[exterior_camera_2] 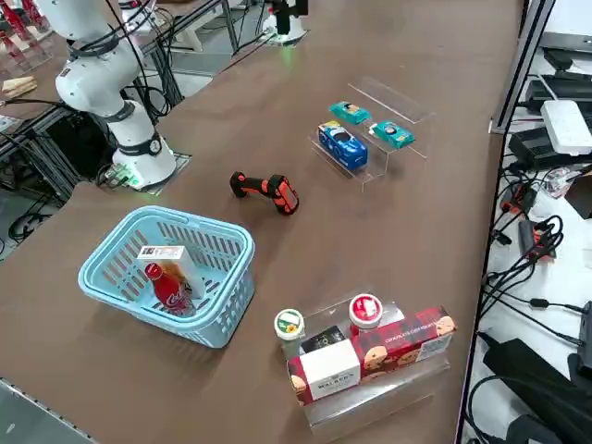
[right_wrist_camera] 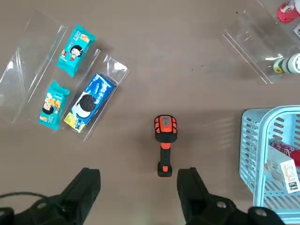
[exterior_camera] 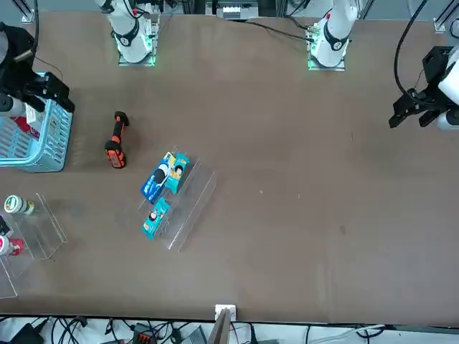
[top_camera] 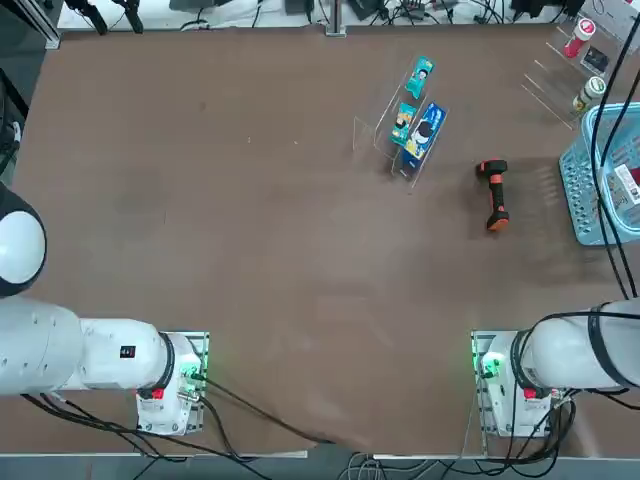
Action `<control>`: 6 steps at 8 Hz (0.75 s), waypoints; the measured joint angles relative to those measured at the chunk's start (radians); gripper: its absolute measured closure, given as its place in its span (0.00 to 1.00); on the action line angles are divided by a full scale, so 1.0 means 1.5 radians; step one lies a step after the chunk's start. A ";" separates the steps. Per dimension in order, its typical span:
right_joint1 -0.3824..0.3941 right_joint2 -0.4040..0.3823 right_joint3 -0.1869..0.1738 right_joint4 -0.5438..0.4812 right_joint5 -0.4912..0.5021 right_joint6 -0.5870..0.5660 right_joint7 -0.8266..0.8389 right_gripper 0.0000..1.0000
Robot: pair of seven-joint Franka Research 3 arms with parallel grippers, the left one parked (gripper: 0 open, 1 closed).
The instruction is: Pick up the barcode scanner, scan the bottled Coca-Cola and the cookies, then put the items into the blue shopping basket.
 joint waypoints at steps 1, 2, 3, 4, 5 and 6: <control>0.000 0.009 0.000 0.004 0.000 0.000 0.007 0.00; 0.000 0.016 0.000 0.004 0.000 -0.001 0.019 0.00; 0.000 0.022 0.000 0.004 0.000 -0.003 0.035 0.00; 0.000 0.026 0.000 0.004 0.000 -0.006 0.043 0.00; 0.000 0.028 -0.001 0.004 0.000 -0.008 0.047 0.00; -0.001 0.028 -0.005 0.004 0.000 -0.011 0.047 0.00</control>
